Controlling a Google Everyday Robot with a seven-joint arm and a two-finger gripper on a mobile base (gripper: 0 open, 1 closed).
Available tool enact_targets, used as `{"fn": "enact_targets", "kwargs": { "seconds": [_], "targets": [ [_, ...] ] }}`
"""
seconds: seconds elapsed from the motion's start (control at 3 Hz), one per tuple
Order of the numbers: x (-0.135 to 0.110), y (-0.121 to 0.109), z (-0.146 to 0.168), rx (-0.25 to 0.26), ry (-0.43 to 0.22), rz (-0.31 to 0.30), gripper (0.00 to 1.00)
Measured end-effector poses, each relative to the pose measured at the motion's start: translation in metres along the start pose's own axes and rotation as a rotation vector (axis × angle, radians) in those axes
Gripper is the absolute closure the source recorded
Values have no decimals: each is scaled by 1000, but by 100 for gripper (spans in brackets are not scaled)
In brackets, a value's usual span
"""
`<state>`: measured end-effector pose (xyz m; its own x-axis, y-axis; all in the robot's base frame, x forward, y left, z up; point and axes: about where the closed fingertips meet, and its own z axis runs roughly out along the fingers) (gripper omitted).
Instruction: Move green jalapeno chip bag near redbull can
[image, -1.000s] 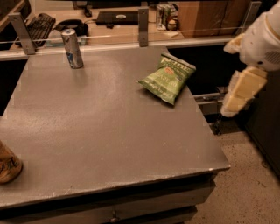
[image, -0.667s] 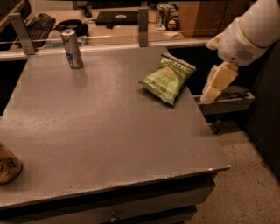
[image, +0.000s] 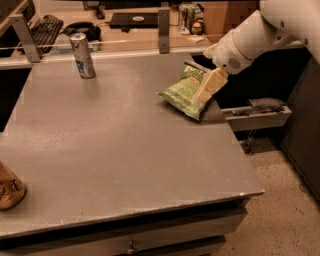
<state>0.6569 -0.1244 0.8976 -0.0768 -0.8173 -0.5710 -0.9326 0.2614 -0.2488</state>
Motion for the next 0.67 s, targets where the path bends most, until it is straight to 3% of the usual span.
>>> {"fn": "enact_targets", "kwargs": {
  "seconds": [0.33,0.67],
  "targets": [
    [-16,0,39,-62,-58,58,26],
    [-18,3,52,-84,-67,81,49]
  ]
}}
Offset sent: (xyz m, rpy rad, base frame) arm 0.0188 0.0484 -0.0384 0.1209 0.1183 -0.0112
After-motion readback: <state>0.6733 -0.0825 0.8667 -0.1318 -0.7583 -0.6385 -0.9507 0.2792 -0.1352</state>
